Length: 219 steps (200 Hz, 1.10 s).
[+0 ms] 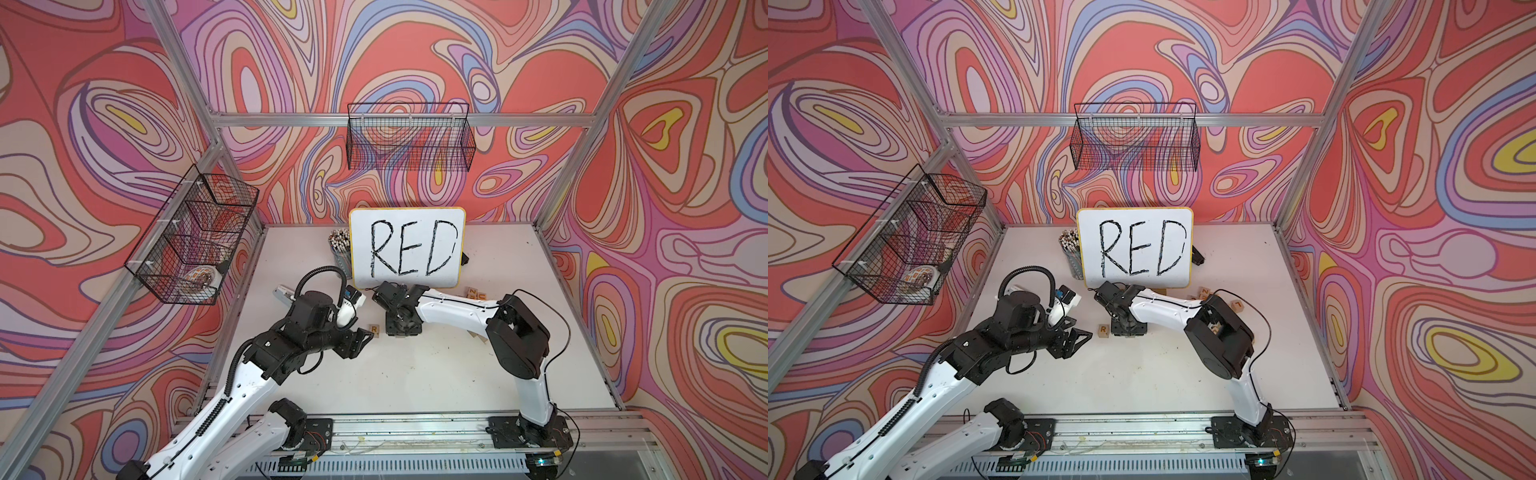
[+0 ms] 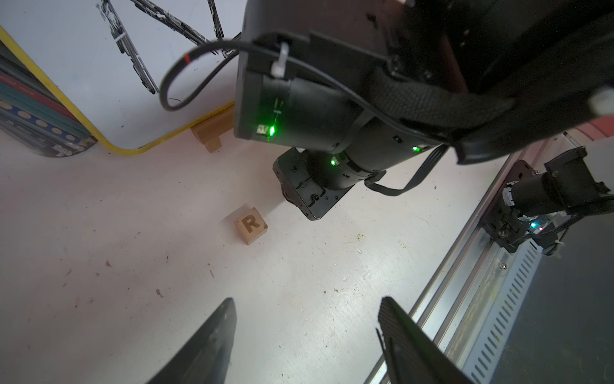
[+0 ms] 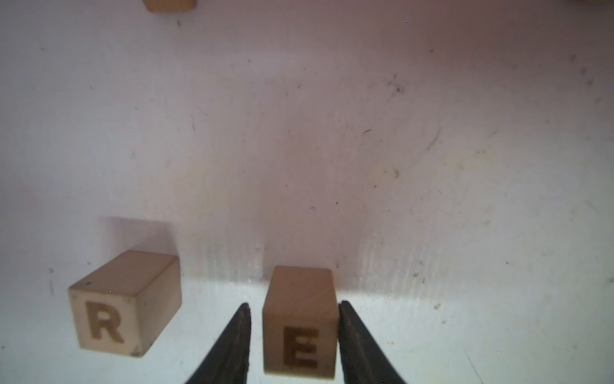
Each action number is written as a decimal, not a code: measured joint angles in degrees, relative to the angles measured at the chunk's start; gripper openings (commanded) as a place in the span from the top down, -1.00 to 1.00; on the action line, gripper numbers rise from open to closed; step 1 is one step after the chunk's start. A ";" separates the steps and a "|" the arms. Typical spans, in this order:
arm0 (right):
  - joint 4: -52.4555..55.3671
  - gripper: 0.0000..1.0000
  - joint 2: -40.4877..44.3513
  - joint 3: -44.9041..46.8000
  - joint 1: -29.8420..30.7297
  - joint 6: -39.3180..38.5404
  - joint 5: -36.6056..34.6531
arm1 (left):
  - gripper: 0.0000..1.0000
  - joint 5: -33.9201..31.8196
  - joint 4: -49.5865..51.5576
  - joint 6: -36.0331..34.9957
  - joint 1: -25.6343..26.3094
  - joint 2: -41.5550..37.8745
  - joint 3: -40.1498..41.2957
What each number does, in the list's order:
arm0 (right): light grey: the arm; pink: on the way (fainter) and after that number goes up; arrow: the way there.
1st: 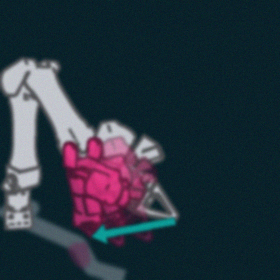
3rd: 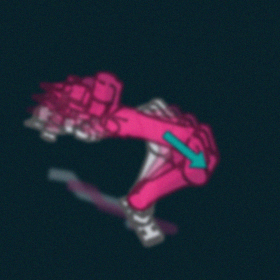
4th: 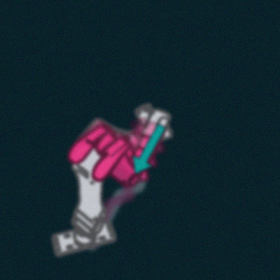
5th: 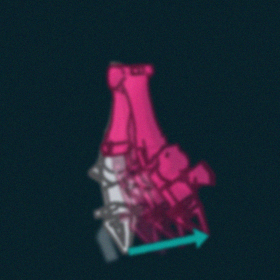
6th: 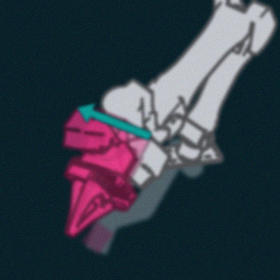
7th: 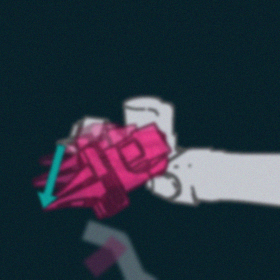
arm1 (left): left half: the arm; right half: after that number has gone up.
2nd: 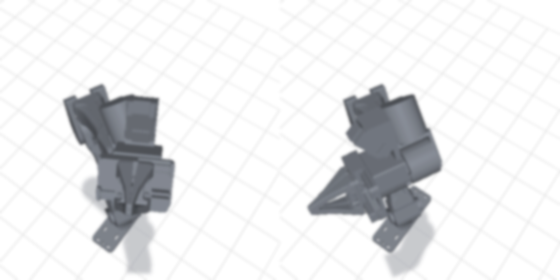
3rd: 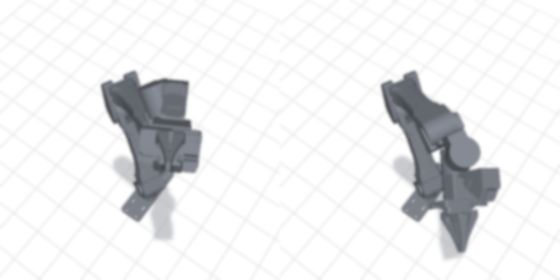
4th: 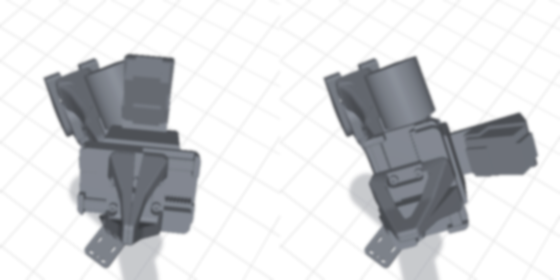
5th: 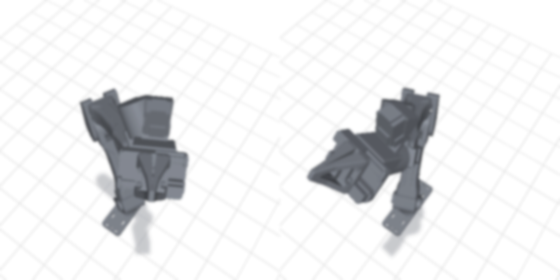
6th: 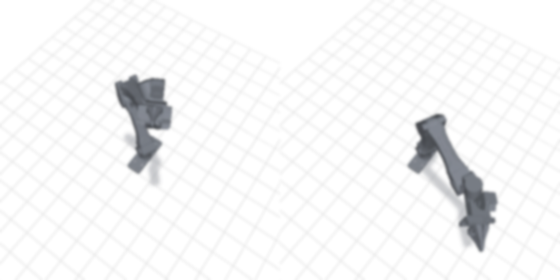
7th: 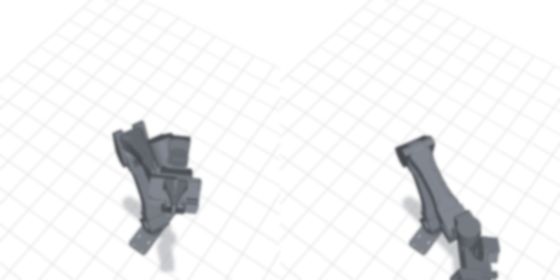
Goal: Assemble the uppercase word "red" with letter blocks
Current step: Adjust the letter block at the center of the board, then pick up the letter block from the center of the board.
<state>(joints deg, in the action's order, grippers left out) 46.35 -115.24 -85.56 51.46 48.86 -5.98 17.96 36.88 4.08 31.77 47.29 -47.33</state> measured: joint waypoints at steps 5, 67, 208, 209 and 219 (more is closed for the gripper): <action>0.07 0.11 0.79 0.00 0.00 -0.15 0.11 | -0.42 0.00 0.00 0.00 0.00 0.00 0.00; 4.59 0.08 18.95 1.42 -0.39 -1.70 -4.11 | -0.42 -0.26 0.00 0.00 0.00 0.17 -0.09; 13.53 0.07 51.56 33.05 -34.36 -0.57 -1.05 | -0.40 0.00 -4.72 -2.97 4.26 20.02 -20.24; 13.46 0.07 51.52 33.18 -34.45 -0.57 -0.96 | -0.40 0.02 -4.92 -3.02 4.37 20.22 -20.39; 12.46 0.08 50.66 34.69 -35.80 -0.94 0.35 | -0.40 0.20 -5.95 -3.10 4.76 21.16 -20.61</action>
<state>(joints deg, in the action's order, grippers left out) 58.81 -64.58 -50.87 15.66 47.92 -5.63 18.15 30.94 0.97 36.53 68.45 -67.94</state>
